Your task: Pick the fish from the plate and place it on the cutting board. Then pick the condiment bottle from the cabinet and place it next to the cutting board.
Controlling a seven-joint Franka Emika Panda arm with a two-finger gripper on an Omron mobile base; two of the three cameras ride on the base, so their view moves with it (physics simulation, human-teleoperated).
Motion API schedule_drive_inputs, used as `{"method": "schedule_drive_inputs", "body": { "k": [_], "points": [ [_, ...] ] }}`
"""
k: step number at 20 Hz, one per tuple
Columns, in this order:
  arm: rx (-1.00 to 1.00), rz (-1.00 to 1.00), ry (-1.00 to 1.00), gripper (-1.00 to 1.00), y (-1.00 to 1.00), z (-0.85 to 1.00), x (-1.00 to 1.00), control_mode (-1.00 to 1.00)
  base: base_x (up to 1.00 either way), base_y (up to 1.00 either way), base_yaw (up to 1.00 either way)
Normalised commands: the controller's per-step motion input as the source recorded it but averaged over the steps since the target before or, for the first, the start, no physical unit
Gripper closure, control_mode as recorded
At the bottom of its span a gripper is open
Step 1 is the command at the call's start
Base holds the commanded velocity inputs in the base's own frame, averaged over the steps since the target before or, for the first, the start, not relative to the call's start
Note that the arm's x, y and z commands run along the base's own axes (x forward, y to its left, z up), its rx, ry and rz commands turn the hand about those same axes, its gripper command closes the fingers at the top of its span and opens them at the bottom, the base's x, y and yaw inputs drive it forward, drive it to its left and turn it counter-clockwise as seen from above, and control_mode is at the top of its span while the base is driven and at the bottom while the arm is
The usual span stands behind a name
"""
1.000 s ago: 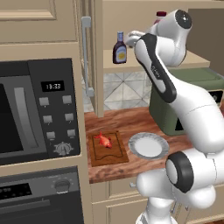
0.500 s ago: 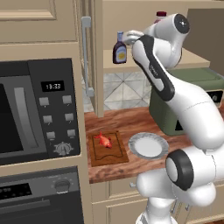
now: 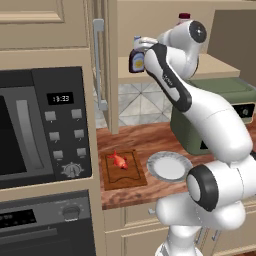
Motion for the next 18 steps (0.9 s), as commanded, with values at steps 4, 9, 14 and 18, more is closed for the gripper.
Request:
{"method": "schedule_drive_inputs", "body": {
  "k": [4,9,14,18],
  "points": [
    [0.0,0.0,0.02,-1.0,0.0,0.0,0.15,-1.0,0.0,0.0,0.0],
    [0.0,0.0,0.06,-1.0,0.0,0.0,0.3,-1.0,0.0,0.0,0.0],
    [0.0,0.0,0.05,-1.0,0.0,0.0,0.38,-1.0,0.0,0.0,0.0],
    [0.0,0.0,0.01,-1.0,0.1,0.0,0.23,-1.0,0.0,0.0,0.0]
  ]
}}
